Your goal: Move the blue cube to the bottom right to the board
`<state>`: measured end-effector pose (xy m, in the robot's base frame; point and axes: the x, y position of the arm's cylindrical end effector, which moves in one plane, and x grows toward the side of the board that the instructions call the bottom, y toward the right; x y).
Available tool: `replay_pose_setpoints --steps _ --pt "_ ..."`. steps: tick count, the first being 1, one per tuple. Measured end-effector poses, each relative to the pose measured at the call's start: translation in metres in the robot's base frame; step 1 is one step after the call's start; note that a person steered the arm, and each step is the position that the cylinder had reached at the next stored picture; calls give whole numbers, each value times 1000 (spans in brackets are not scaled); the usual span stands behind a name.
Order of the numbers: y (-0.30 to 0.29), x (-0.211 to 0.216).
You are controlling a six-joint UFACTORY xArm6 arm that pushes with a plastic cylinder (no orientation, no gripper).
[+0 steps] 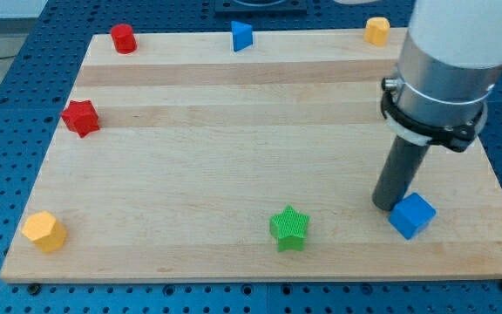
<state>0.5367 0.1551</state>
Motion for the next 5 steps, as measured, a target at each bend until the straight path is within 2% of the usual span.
replay_pose_setpoints --steps 2,3,4,5 --pt "55 0" --pt "63 0" --pt "8 0" --pt "-17 10"
